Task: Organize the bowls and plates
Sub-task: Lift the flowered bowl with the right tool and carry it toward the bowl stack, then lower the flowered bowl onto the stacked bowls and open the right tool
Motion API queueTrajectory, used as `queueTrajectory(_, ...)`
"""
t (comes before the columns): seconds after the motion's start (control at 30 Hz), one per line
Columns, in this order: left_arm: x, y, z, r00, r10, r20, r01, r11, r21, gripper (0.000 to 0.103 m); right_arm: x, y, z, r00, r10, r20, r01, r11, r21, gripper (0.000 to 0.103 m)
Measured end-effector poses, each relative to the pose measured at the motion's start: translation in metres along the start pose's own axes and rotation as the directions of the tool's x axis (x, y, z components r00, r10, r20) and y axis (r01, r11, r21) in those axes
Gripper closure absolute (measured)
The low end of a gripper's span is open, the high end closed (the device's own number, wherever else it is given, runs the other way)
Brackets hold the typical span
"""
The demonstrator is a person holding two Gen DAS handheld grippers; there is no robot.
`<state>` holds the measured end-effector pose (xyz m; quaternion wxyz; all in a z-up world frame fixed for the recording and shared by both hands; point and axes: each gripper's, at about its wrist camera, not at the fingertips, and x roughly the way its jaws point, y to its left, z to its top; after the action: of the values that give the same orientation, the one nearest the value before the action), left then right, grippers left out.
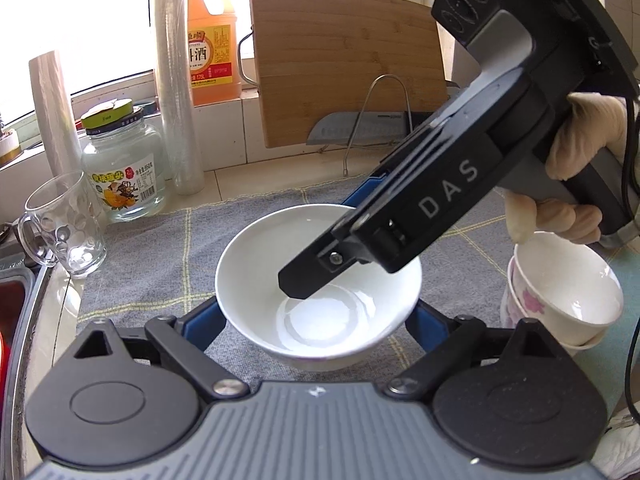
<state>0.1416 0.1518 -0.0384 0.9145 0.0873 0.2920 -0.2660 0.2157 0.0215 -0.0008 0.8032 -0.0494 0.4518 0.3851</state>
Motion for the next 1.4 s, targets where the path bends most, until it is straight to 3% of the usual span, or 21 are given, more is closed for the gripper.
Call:
queueTrajectory(0.4, -0.028, -0.034, 0.001, 0.999, -0.053, 0.001, 0.053, 0.998, 0.035, 0.008, -0.049, 0.012, -0.033, 0.999, -0.01, 0.051, 0.008, 0.999, 0.035, 0.032)
queueTrajectory(0.77, -0.032, -0.074, 0.008, 0.989, -0.144, 0.015, 0.141, 0.983, 0.117, 0.008, -0.094, 0.007, -0.071, 0.993, -0.091, 0.072, 0.085, 0.993, 0.081, 0.032)
queueTrajectory(1.4, -0.005, -0.125, 0.019, 0.954, -0.3, -0.013, 0.297, 0.935, 0.193, 0.008, -0.147, -0.015, -0.125, 0.968, -0.231, 0.097, 0.206, 0.954, 0.216, 0.032)
